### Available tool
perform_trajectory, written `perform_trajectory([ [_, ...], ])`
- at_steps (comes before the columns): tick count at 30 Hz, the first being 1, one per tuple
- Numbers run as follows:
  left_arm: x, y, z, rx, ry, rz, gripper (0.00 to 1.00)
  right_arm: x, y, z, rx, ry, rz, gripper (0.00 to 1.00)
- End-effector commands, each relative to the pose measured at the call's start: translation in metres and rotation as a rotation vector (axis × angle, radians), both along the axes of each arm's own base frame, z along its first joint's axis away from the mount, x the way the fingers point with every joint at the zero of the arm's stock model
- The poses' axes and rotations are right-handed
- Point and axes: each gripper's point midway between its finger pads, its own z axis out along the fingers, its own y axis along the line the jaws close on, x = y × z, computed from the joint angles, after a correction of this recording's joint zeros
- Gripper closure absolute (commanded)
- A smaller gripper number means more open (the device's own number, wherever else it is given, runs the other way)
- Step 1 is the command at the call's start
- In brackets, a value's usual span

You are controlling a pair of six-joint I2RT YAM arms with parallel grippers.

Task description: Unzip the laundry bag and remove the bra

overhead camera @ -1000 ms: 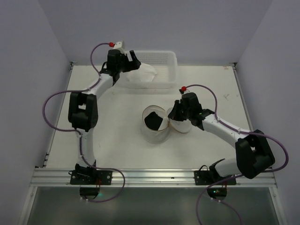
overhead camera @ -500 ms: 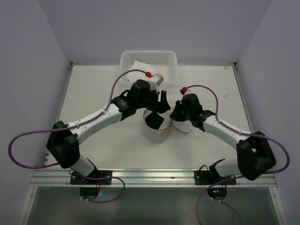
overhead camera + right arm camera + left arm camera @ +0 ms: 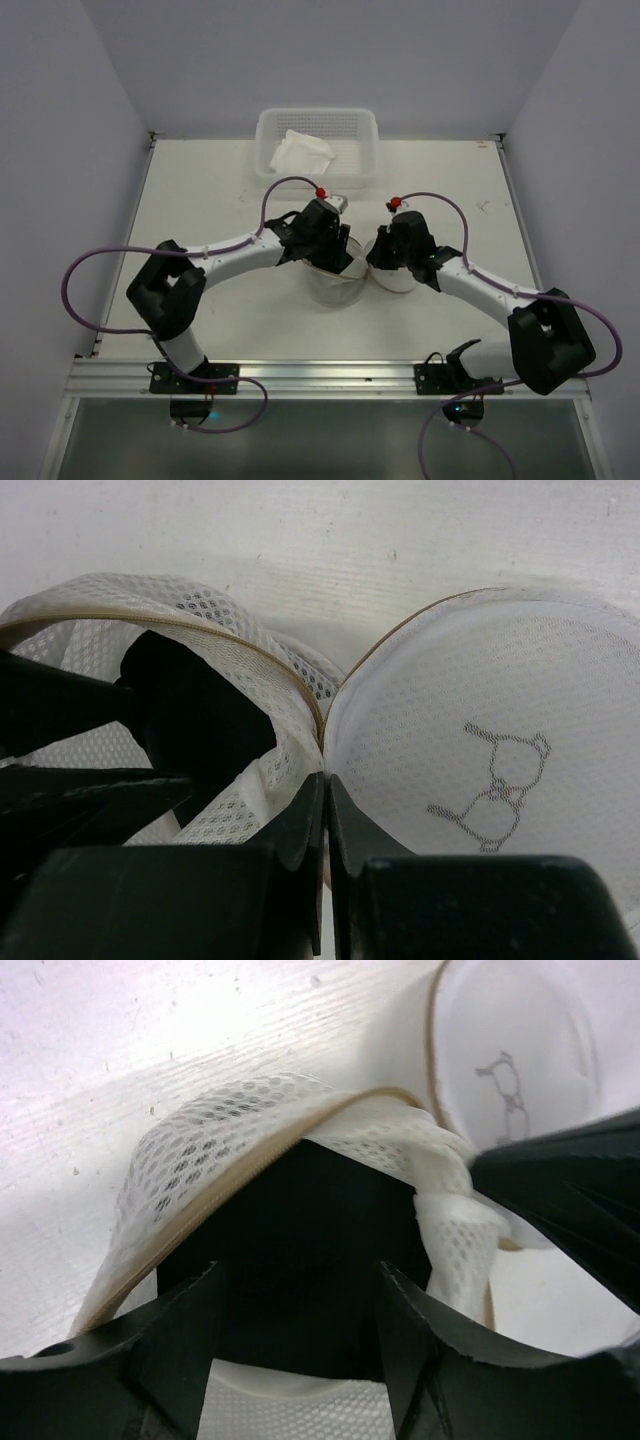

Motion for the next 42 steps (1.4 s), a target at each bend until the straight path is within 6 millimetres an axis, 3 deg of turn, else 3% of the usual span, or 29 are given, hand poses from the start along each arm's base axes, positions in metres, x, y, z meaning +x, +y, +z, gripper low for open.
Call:
perform_trajectory([
  [1,0.002,0.005,-0.029,0.058,0.038,0.052,0.35,0.002,0.001,0.010,0.018,-0.058,-0.007,1.00],
  [4,-0.002,-0.002,-0.046,0.066,0.071,0.032,0.19,0.000,0.002,0.007,0.019,-0.052,-0.004,1.00],
  [7,-0.008,-0.008,-0.061,0.082,0.088,0.024,0.11,-0.002,0.004,0.004,0.024,-0.045,-0.003,1.00],
  [11,-0.013,-0.008,-0.090,0.127,0.121,0.044,0.11,-0.003,0.005,0.000,0.036,-0.033,-0.010,1.00],
  [14,-0.019,-0.004,-0.108,0.154,0.152,0.053,0.33,-0.003,0.004,-0.003,0.032,-0.023,-0.019,1.00],
  [15,-0.021,-0.004,-0.108,0.147,0.156,0.050,0.53,-0.004,0.004,-0.004,0.030,-0.019,-0.020,1.00],
  [17,-0.024,-0.002,-0.108,0.140,0.154,0.049,0.77,-0.005,0.001,-0.004,0.029,-0.019,-0.033,1.00],
  [18,-0.023,-0.003,-0.100,0.127,0.139,0.049,0.96,-0.005,0.000,-0.005,0.023,-0.021,-0.036,1.00],
  [19,-0.022,-0.003,-0.095,0.120,0.128,0.044,1.00,-0.004,-0.002,-0.003,0.017,-0.029,-0.043,1.00],
  [23,-0.018,-0.009,-0.060,0.050,0.036,-0.012,1.00,0.001,-0.005,0.004,-0.004,-0.043,-0.049,1.00],
  [24,-0.017,-0.014,-0.039,-0.003,-0.005,-0.041,1.00,-0.001,-0.006,0.003,-0.016,-0.029,-0.047,1.00],
  [26,-0.012,-0.019,-0.015,-0.052,-0.096,-0.101,1.00,0.005,-0.010,0.011,-0.038,-0.053,-0.059,1.00],
  [30,-0.028,-0.026,0.045,-0.212,-0.267,-0.269,1.00,0.009,-0.021,0.019,-0.093,-0.070,-0.072,1.00],
  [33,-0.043,-0.033,0.070,-0.295,-0.346,-0.401,1.00,0.010,-0.023,0.027,-0.123,-0.067,-0.057,1.00],
  [36,-0.057,-0.038,0.079,-0.337,-0.353,-0.497,1.00,0.008,-0.018,0.040,-0.122,-0.063,-0.012,1.00],
  [40,-0.053,-0.045,0.108,-0.413,-0.422,-0.487,1.00,0.005,-0.010,0.042,-0.105,-0.050,0.041,1.00],
  [42,-0.037,-0.045,0.128,-0.442,-0.489,-0.409,1.00,0.000,-0.007,0.036,-0.096,-0.031,0.063,1.00],
])
